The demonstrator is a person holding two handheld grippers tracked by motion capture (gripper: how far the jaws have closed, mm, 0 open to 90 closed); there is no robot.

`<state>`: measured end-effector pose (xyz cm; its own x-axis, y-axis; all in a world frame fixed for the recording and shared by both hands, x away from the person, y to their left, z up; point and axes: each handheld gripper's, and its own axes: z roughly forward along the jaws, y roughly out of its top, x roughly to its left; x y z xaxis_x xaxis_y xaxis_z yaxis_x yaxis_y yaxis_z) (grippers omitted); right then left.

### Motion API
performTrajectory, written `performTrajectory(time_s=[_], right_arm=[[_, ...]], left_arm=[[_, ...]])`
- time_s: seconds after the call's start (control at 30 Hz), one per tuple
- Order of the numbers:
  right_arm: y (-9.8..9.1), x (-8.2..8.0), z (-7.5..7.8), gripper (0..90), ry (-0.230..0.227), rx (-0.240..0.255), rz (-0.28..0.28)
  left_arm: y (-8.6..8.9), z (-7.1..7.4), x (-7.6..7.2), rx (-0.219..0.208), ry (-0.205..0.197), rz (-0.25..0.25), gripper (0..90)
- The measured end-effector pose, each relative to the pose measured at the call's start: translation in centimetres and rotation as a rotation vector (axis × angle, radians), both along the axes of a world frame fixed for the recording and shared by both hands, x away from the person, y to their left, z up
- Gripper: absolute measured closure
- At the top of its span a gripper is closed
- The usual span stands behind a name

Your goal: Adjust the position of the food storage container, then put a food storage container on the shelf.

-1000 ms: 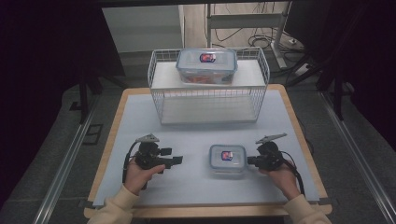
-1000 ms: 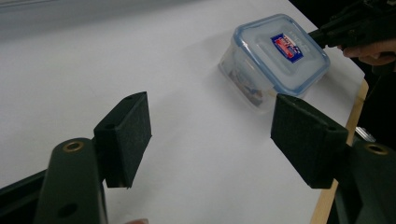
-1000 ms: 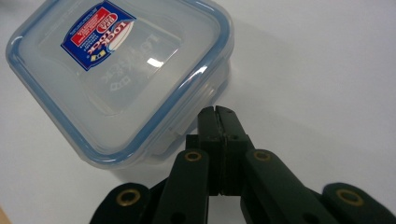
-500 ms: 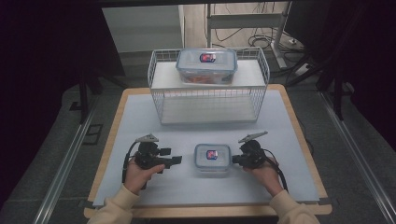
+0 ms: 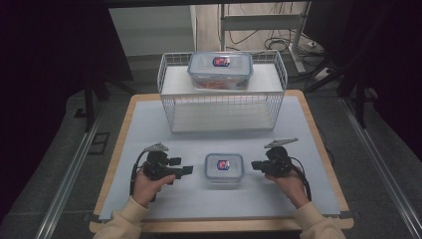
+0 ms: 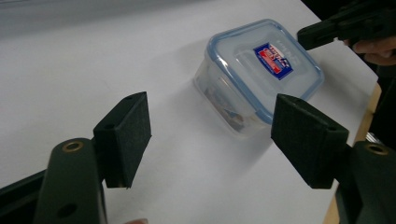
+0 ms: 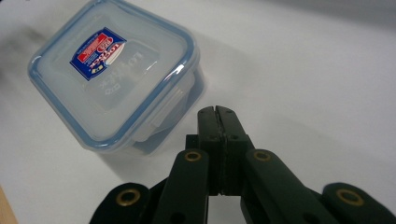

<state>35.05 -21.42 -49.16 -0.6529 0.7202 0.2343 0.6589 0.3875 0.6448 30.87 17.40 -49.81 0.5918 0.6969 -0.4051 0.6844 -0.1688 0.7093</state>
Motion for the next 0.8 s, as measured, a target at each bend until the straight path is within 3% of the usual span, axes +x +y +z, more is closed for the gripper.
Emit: performTrajectory(time_s=[0.2,0.27,0.3,0.57,0.8], right_arm=[[-0.9,-0.7,0.4,84.6,-0.010,0.030,0.022],[-1.7,-1.0,0.5,80.9,-0.010,0.075,0.024],[-1.7,-1.0,0.5,80.9,-0.010,0.075,0.024],[-1.4,-0.9,0.7,40.1,-0.023,0.137,0.050],[-1.1,-0.9,0.8,28.1,-0.006,0.182,0.056]], left_arm=[[-0.1,0.0,0.0,0.013,0.010,0.033,27.0],[-0.2,0.0,0.0,0.013,0.015,0.035,26.4],[-0.2,0.0,0.0,0.013,0.015,0.035,26.3],[-0.4,0.2,0.0,-0.011,0.027,0.027,25.4],[-1.1,0.3,-0.1,-0.010,0.023,0.011,24.3]])
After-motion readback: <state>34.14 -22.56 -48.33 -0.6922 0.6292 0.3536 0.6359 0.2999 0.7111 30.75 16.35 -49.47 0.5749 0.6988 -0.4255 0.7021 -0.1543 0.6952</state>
